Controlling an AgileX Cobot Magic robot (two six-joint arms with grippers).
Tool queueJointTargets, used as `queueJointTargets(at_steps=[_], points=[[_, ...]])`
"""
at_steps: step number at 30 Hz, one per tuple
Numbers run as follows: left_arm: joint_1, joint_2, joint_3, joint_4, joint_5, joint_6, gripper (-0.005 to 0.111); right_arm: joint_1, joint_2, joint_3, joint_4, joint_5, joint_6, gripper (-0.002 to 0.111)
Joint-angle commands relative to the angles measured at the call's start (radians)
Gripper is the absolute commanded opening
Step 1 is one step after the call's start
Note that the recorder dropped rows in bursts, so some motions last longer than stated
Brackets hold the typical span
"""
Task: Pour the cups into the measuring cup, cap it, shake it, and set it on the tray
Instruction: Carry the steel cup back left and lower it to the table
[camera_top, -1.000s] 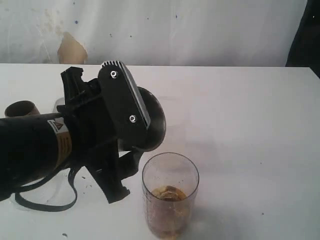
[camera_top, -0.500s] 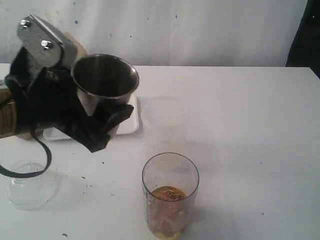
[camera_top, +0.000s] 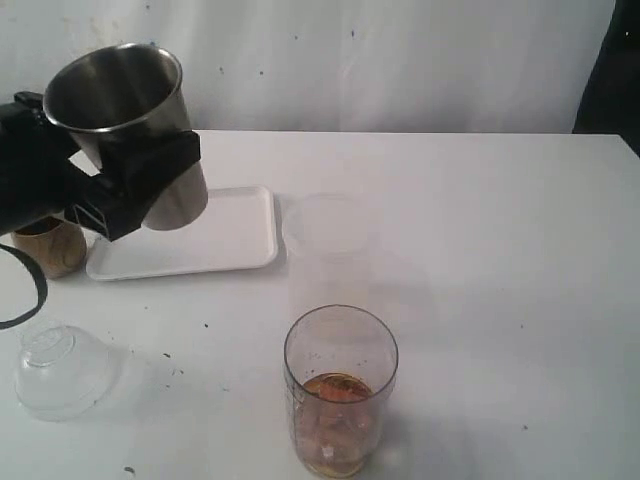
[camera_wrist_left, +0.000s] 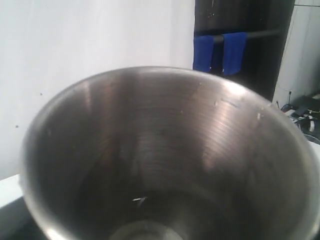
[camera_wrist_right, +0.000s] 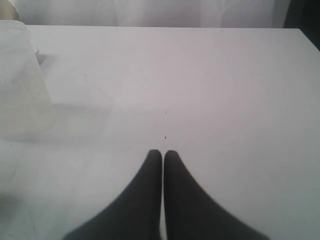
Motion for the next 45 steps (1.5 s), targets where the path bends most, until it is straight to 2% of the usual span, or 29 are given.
queueJointTargets(at_steps=[1, 4, 11, 18, 26, 29, 32, 37, 41, 45], points=[[0.005, 0.035, -0.002, -0.147, -0.025, 0.121, 0.000, 0.003, -0.006, 0.005, -0.003, -0.015, 0.004, 0.001], [0.005, 0.078, -0.002, -0.213, -0.002, 0.158, 0.000, 0.003, -0.006, 0.005, -0.003, -0.015, 0.004, 0.001], [0.005, 0.225, -0.002, -0.145, -0.006, 0.164, 0.000, 0.003, -0.006, 0.005, -0.003, -0.015, 0.004, 0.001], [0.005, 0.387, -0.002, -0.096, -0.133, 0.165, 0.000, 0.003, -0.006, 0.005, -0.003, -0.015, 0.004, 0.001], [0.020, 0.467, -0.002, -0.145, -0.243, 0.234, 0.000, 0.003, -0.006, 0.005, -0.007, -0.015, 0.004, 0.001], [0.089, 0.467, -0.002, -0.161, -0.307, 0.203, 0.000, 0.003, -0.006, 0.005, -0.007, -0.015, 0.004, 0.001], [0.193, 0.467, -0.002, -0.189, -0.383, 0.168, 0.000, 0.003, -0.006, 0.005, -0.007, -0.015, 0.004, 0.001], [0.319, 0.467, -0.002, -0.264, -0.397, 0.167, 0.000, 0.003, -0.006, 0.005, -0.007, -0.015, 0.004, 0.001], [0.368, 0.467, -0.021, -0.315, -0.395, 0.221, 0.000, 0.003, -0.006, 0.005, -0.007, -0.015, 0.004, 0.001], [0.386, 0.461, -0.029, -0.308, -0.387, 0.229, 0.000, 0.003, -0.006, 0.005, -0.007, -0.015, 0.004, 0.001]])
